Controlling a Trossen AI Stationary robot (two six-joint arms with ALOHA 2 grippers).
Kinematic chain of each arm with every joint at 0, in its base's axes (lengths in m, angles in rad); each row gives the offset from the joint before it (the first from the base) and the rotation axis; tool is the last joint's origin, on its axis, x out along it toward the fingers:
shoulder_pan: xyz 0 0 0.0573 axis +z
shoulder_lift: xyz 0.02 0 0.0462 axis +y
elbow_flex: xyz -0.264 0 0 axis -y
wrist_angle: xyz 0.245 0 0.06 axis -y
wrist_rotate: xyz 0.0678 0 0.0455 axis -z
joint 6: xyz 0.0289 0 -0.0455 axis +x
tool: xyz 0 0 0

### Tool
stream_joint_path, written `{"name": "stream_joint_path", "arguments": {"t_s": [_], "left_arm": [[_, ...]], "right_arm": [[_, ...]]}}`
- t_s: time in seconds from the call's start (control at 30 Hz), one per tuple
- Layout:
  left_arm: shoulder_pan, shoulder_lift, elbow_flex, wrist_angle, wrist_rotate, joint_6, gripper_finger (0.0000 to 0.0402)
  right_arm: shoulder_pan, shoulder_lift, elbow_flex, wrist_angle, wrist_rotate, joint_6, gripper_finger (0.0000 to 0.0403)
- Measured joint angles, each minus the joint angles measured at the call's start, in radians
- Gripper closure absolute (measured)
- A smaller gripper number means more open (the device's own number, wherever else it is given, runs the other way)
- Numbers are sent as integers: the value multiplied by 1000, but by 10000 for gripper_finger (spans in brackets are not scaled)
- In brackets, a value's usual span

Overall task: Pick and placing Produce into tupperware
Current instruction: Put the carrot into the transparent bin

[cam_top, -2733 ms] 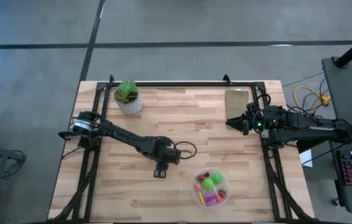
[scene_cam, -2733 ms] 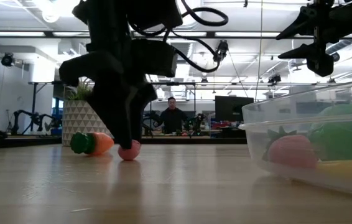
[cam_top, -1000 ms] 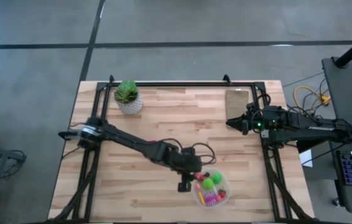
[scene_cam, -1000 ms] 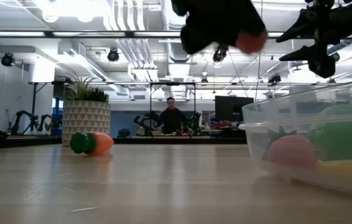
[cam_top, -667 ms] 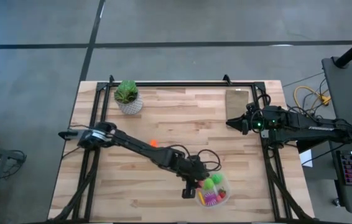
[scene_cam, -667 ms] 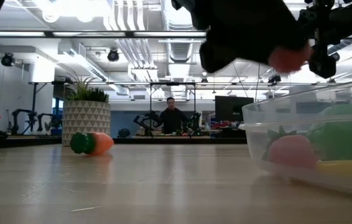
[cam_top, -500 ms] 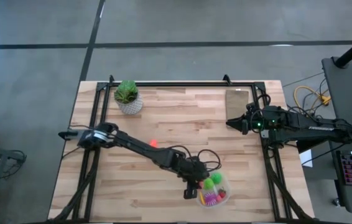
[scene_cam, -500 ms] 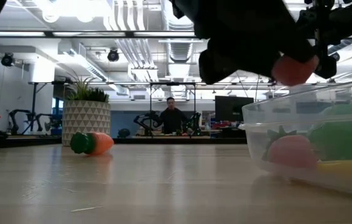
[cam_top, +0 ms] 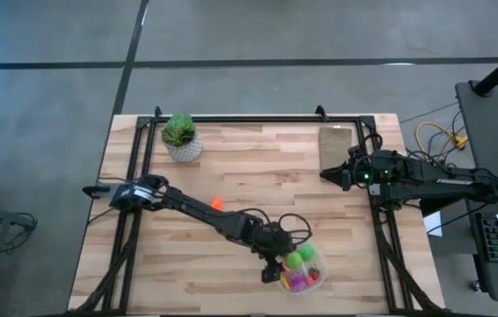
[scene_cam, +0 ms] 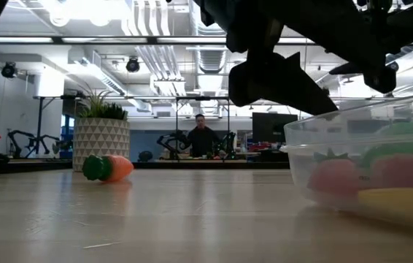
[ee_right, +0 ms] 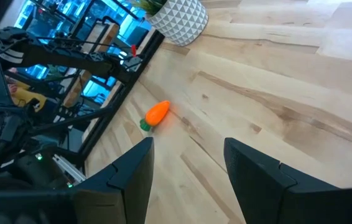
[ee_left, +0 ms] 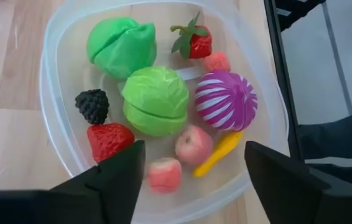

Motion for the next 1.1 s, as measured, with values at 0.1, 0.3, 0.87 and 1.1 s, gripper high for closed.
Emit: {"name": "stream_joint_path", "arguments": {"t_s": [0.1,0.3,0.87,1.1], "left_arm": [[0,-12,0,-16,0,1,135],[14,-112,1,-293,-175,-38,164],[172,-340,-329,-805,-254,-735,205],[172,-364,-377,-777,-248,-759,205]], "right_arm": [[0,0,0,0,-1,0,216],[0,0,0,0,-3,-3,216],[0,0,0,5,0,-12,216],[0,3,0,2,0,-26,216]]}}
